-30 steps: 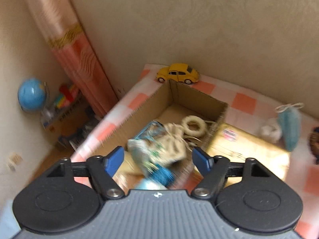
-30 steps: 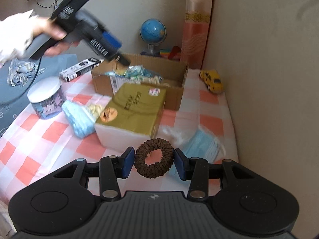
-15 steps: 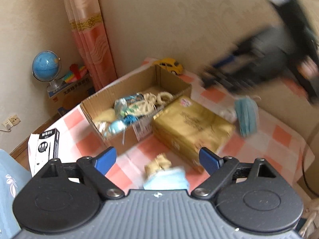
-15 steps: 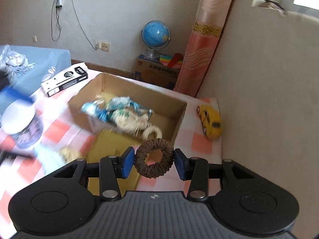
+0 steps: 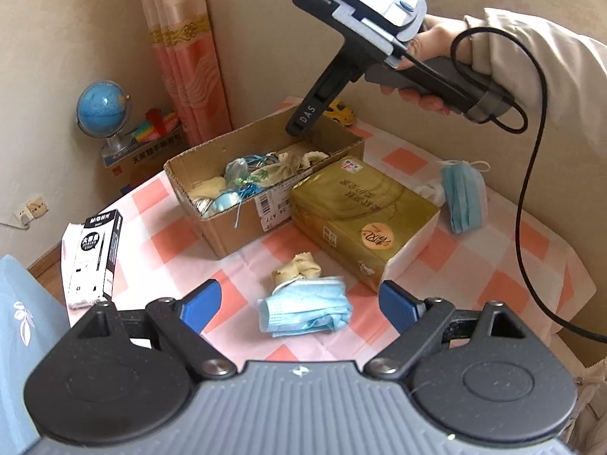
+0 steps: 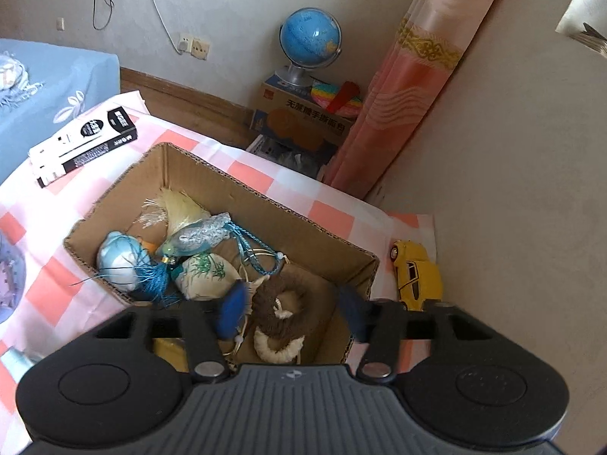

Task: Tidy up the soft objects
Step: 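Carry sachet and hair tie to box and open both tools inside, then withdraw both tools from the box toward the blue masks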

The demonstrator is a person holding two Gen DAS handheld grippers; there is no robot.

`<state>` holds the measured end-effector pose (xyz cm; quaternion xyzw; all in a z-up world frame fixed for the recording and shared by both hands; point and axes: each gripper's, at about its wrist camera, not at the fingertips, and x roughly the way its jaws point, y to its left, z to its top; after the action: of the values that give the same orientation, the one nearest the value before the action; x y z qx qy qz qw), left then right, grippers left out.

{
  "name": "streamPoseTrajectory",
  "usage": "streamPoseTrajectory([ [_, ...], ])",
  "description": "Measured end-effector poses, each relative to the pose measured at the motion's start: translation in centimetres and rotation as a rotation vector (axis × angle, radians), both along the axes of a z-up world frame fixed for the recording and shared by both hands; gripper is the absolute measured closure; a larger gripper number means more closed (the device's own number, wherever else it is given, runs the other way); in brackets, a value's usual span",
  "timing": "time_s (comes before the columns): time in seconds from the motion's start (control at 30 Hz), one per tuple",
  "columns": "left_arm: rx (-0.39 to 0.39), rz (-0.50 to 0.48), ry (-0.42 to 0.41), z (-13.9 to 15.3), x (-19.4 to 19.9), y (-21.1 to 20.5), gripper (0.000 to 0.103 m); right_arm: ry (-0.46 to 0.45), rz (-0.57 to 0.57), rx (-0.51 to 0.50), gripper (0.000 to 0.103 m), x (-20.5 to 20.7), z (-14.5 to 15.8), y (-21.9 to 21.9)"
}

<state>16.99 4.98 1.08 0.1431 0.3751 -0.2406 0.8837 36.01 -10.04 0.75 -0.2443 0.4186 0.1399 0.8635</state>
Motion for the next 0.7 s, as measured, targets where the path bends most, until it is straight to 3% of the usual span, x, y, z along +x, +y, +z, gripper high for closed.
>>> streamPoseTrajectory([
  [0.03,0.0,0.0,-0.002,0.0,-0.1,0.0,0.013,-0.006,0.004,0.002,0.016,-0.1,0.0,0.1],
  [0.1,0.005,0.004,-0.002,-0.1,-0.1,0.1,0.013,-0.021,0.008,0.017,0.009,-0.5,0.2,0.0],
  [0.3,0.004,0.006,-0.014,0.0,-0.6,-0.3,0.009,-0.041,0.0,0.054,0.001,-2.4,1.1,-0.9],
  [0.57,-0.032,0.068,-0.039,0.4,-2.0,0.0,0.006,-0.036,-0.005,0.123,0.0,-6.4,1.5,-2.7],
  [0.7,-0.011,0.097,-0.062,0.4,-3.0,-0.2,0.005,-0.038,-0.004,0.15,0.0,-8.7,1.7,-3.8],
])
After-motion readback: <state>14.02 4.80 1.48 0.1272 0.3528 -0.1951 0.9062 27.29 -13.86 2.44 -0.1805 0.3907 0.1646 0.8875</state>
